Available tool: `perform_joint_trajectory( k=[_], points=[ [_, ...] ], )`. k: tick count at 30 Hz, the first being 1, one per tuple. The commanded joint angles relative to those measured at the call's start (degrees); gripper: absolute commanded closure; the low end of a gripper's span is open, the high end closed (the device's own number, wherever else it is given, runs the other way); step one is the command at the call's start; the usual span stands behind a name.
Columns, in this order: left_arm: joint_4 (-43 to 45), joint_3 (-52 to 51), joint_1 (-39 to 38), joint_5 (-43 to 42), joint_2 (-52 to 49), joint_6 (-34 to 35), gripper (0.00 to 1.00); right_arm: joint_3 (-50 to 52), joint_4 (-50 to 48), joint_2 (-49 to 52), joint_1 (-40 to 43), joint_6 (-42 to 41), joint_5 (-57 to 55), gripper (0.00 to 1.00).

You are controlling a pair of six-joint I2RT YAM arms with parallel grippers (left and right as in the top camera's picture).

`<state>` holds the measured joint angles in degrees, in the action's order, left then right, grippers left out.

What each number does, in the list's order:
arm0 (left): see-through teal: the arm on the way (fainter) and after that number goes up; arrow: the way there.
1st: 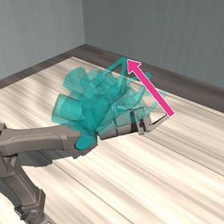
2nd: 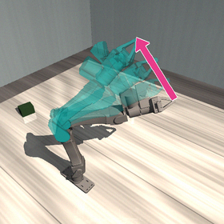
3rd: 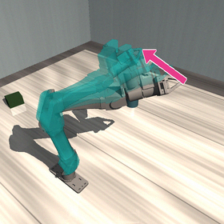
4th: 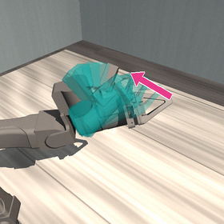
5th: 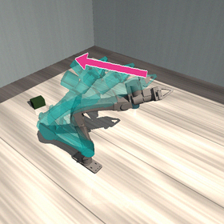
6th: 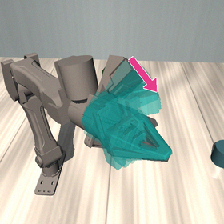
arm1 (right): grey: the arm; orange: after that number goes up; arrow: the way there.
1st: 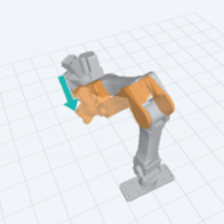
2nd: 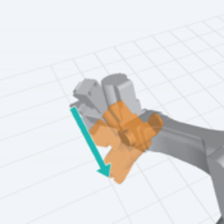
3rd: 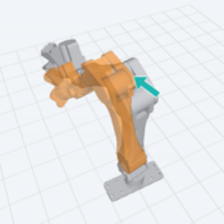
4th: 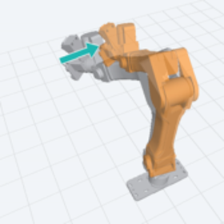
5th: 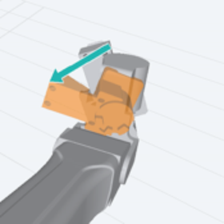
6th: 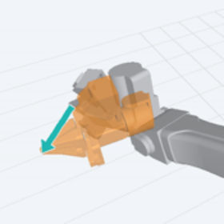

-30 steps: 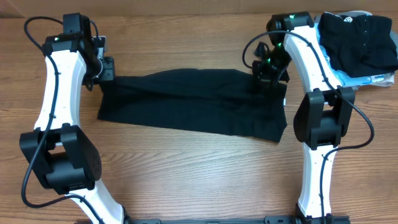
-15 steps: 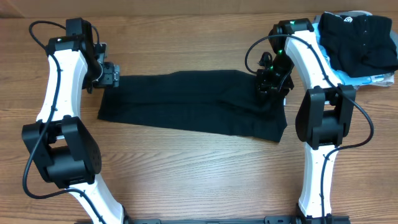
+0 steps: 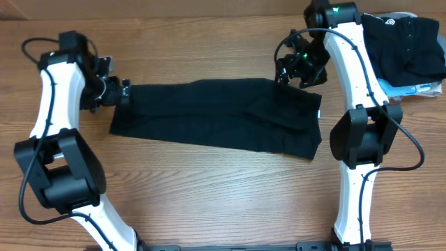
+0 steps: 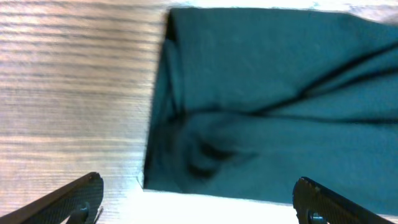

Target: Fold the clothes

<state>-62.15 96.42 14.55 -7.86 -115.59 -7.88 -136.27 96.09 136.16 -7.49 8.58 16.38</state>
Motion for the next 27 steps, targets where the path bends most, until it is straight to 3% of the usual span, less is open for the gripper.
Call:
perform_joint_trajectory(
  k=[1,9,24,27],
  points=[
    [4.0,-3.5,1.68,-4.96,-0.94,-4.59,0.0,-1.42,-0.63,-2.01,-1.6,2.16,1.73,0.16],
    [12.35,-9.9,1.84,-5.33,-0.98,-12.87,0.05,-1.42,-1.49,-2.01,-2.16,1.68,1.75,0.18],
    [27.32,-21.07,1.95,-5.14,-1.01,-12.81,0.12,-1.42,-2.82,-2.01,-2.16,1.73,1.75,0.2],
    [28.17,-21.88,1.92,-5.42,-1.01,-12.63,0.21,-1.42,-2.93,-2.01,-2.16,1.73,1.75,0.2]
  ],
)
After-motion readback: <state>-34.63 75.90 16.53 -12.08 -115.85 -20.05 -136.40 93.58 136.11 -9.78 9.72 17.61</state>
